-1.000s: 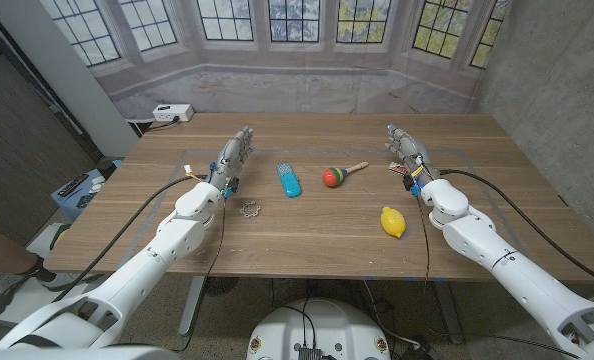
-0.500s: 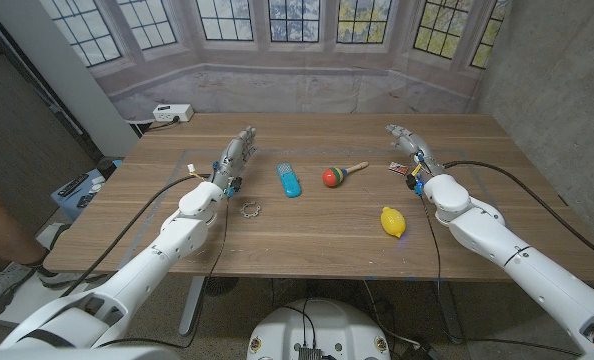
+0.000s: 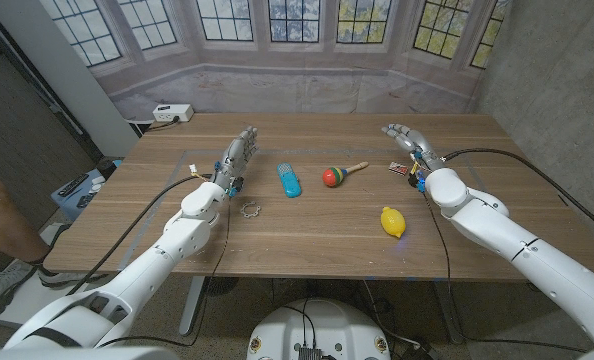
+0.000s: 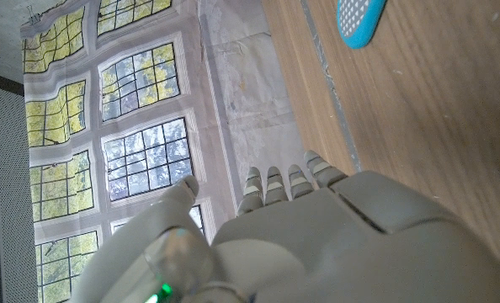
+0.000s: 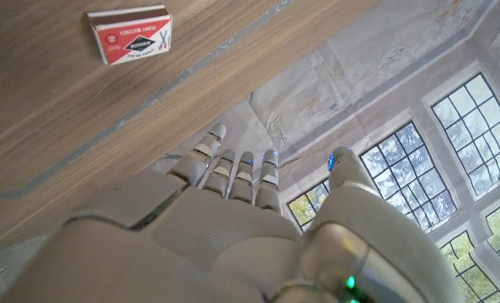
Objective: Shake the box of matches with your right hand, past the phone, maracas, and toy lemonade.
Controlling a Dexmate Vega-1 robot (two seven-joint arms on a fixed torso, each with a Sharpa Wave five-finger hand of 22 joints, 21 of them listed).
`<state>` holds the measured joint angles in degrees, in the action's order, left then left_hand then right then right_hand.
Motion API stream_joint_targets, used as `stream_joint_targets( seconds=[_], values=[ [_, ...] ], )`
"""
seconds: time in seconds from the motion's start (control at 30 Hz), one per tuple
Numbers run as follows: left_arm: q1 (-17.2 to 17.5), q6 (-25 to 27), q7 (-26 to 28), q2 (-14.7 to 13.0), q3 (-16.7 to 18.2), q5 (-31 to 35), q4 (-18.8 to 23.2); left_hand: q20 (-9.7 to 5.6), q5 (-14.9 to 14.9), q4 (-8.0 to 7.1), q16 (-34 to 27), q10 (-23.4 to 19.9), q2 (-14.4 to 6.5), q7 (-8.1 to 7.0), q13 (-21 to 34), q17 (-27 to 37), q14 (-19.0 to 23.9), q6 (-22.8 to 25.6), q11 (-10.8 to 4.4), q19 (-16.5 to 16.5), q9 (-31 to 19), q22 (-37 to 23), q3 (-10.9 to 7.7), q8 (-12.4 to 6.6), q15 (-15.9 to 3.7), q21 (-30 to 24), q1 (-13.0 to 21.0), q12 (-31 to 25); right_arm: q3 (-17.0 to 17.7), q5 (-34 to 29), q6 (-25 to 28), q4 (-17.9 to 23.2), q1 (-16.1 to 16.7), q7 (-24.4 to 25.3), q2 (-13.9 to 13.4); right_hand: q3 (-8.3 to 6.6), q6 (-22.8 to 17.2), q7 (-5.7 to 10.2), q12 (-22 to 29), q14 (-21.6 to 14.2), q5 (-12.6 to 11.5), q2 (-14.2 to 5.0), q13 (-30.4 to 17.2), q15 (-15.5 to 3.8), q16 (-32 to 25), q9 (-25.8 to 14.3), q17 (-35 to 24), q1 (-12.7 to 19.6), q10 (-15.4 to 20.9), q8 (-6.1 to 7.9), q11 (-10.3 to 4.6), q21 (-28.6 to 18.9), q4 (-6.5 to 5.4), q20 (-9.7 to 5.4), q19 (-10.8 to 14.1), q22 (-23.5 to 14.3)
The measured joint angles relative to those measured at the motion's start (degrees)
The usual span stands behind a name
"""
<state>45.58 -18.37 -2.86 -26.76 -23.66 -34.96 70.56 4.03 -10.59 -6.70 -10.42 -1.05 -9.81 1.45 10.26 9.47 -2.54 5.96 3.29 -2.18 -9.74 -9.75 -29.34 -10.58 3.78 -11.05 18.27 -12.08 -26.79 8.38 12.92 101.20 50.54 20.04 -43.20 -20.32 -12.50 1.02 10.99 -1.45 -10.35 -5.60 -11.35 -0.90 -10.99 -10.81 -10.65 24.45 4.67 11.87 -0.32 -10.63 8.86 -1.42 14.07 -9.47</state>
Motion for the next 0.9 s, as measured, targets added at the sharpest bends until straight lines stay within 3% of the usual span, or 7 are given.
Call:
stream_joint_targets(
  seconds=[0.3,0.5,0.9],
  values=[
    [-0.5,-0.6,0.0,0.9,0.0,-0.1,-0.8,-0.04,0.0,0.38,0.0,-0.5,0.0,-0.02,0.0,0.0,0.6,0.6,-0.33,-0.4,0.0,0.0,-0.38,0.0,0.0,0.0,0.0,0.0,-2.8,-6.4,7.9,2.4,-2.3,-0.1,-1.3,0.08,-1.1,-1.13,-0.6,0.7,0.0,0.86,0.0,1.14,0.0,-0.3,-0.2,1.3,-2.4,0.0,1.57,0.0,0.55,1.14,-0.7,0.0],
    [-0.4,-0.7,0.3,1.1,0.0,-0.1,-0.8,-0.04,0.0,0.38,0.0,-0.5,0.0,-0.02,0.0,0.0,0.6,0.6,-0.33,-0.4,0.0,0.0,-0.38,0.0,0.0,0.0,0.0,0.0,-4.7,-10.2,12.7,4.1,-3.6,-0.7,-2.1,-0.16,-2.7,-2.06,-0.7,1.1,0.0,1.5,0.0,1.55,0.0,-0.3,-0.2,2.4,-4.1,0.44,2.04,0.0,0.78,1.16,-0.7,0.0],
    [0.1,-1.1,0.5,1.8,-0.1,-0.5,-0.6,0.27,0.0,0.46,0.0,-0.7,0.0,0.21,0.0,0.0,1.0,0.8,-0.12,-0.7,0.0,0.0,-0.94,0.0,0.41,-0.2,0.0,0.0,-8.0,-17.2,21.7,7.2,-5.5,-2.0,-3.5,-0.16,-6.3,-3.81,-0.2,1.1,0.0,2.72,0.0,1.58,0.0,-0.5,-0.2,4.7,-4.1,1.5,2.45,0.0,1.27,1.0,-0.6,0.0]
  ],
)
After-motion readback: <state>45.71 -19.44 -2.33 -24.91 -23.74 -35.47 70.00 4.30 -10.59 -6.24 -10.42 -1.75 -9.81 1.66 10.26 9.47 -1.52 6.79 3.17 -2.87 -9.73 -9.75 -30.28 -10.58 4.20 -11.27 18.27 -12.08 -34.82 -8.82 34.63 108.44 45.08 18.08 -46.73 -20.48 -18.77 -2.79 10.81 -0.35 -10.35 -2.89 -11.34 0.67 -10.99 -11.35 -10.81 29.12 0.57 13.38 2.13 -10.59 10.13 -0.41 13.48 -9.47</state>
